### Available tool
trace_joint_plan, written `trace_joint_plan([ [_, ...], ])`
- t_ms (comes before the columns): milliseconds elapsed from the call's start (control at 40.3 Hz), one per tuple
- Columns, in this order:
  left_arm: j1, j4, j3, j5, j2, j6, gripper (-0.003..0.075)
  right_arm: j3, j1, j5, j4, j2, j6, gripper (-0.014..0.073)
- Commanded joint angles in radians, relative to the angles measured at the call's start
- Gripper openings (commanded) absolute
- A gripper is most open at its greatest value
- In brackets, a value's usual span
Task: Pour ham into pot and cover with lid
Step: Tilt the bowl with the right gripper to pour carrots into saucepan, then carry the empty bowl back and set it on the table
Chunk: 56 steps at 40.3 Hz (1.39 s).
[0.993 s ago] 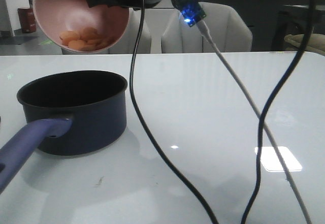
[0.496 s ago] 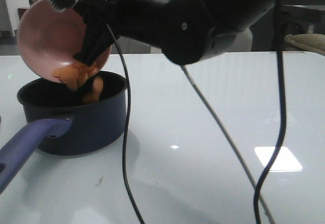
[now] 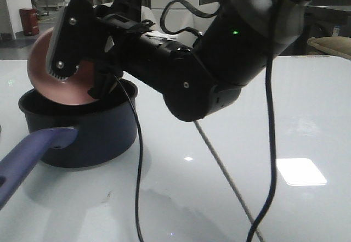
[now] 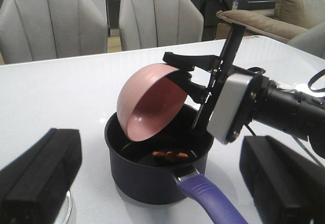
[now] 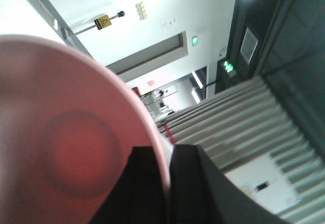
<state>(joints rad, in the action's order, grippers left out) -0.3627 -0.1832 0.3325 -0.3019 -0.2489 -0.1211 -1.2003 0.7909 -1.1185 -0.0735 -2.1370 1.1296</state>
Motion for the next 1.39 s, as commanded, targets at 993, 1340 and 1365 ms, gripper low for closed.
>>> trace_joint_plan([
  [993, -0.007, -0.007, 0.028, 0.078, -0.008, 0.0, 0.0676, -0.028, -0.339, 1.454, -0.262, 0.639, -0.803, 0.0135],
  [1340, -0.007, -0.007, 0.028, 0.078, -0.008, 0.0, 0.0676, -0.027, -0.557, 1.68, -0.261, 0.587, -0.803, 0.0135],
  [1365, -0.007, -0.007, 0.028, 0.078, -0.008, 0.0, 0.0676, -0.027, -0.571, 1.689, -0.261, 0.58, -0.803, 0.0135],
])
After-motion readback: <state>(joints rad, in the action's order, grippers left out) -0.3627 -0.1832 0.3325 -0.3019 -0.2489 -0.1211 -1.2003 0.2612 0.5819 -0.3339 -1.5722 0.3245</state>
